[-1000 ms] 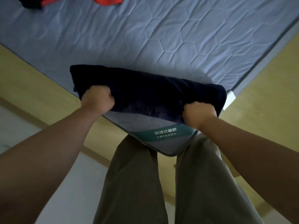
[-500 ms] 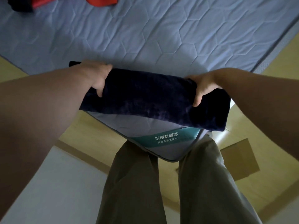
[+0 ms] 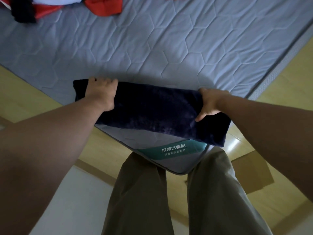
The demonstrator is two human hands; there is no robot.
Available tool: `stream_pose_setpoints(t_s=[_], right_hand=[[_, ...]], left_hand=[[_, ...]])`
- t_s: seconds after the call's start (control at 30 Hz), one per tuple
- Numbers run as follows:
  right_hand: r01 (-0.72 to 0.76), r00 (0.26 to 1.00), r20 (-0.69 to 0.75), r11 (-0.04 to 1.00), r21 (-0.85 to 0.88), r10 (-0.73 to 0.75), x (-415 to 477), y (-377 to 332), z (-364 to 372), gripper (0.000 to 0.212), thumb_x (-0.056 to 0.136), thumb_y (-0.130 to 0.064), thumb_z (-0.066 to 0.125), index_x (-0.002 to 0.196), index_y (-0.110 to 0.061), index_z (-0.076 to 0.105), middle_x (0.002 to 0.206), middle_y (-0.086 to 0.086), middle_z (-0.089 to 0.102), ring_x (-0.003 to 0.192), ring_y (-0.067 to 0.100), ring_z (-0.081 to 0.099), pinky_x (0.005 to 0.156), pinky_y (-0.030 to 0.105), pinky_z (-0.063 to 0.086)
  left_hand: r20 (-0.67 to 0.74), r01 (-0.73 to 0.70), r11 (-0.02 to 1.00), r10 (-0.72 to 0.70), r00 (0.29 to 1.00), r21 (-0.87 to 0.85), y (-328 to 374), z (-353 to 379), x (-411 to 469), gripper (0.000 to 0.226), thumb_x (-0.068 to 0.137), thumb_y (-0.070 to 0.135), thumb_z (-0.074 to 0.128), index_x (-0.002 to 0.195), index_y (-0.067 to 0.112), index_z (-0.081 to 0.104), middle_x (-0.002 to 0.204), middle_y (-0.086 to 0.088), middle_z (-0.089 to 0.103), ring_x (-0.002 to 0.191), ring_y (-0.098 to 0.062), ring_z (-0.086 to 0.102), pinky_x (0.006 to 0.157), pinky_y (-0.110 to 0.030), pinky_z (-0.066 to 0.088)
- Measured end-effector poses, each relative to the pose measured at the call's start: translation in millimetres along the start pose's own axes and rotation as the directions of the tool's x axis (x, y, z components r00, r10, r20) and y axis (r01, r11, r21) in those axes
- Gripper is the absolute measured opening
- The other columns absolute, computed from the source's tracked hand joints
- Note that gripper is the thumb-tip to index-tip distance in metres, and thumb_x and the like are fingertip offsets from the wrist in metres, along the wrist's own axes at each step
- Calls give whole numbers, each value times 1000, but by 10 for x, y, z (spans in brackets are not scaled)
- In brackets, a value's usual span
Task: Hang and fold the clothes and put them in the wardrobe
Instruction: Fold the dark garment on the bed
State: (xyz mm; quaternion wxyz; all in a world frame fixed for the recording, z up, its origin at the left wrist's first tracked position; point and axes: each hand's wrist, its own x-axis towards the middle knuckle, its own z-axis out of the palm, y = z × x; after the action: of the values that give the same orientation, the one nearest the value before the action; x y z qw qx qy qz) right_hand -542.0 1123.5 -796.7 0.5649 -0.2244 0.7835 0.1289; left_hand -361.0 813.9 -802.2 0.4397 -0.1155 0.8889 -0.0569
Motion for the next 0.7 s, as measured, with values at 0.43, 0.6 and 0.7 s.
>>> stream_pose_setpoints(t_s=[0.43, 0.6, 0.7], right_hand=[[57, 959, -254, 964, -260, -126, -329, 143, -392, 68, 63, -60, 80, 116, -29, 50, 112, 1, 67, 110, 30, 62, 94, 47, 41], [-39, 539, -818, 964, -263, -202, -561, 328, -804, 55, 61, -29, 81, 102, -13, 49, 98, 14, 65, 101, 35, 57, 99, 55, 35], [-97, 186, -955, 963, -253, -232, -524, 419, -719, 32, 80, -16, 64, 108, -11, 52, 103, 11, 62, 111, 35, 54, 107, 61, 33]], left_hand=[[-232, -52, 987, 15, 973, -154, -322, -292, -284, 36, 58, 30, 82, 89, 24, 66, 71, -3, 62, 69, -33, 67, 57, -29, 47], [-706, -29, 989, -84, 703, -146, -383, -615, -487, 39, 53, 11, 74, 88, 12, 57, 71, -12, 58, 71, -37, 56, 65, -39, 33], [-818, 130, 968, -252, 517, -216, -348, -579, -458, 47, 62, 7, 64, 108, 16, 55, 85, -9, 55, 87, -34, 47, 76, -42, 31]])
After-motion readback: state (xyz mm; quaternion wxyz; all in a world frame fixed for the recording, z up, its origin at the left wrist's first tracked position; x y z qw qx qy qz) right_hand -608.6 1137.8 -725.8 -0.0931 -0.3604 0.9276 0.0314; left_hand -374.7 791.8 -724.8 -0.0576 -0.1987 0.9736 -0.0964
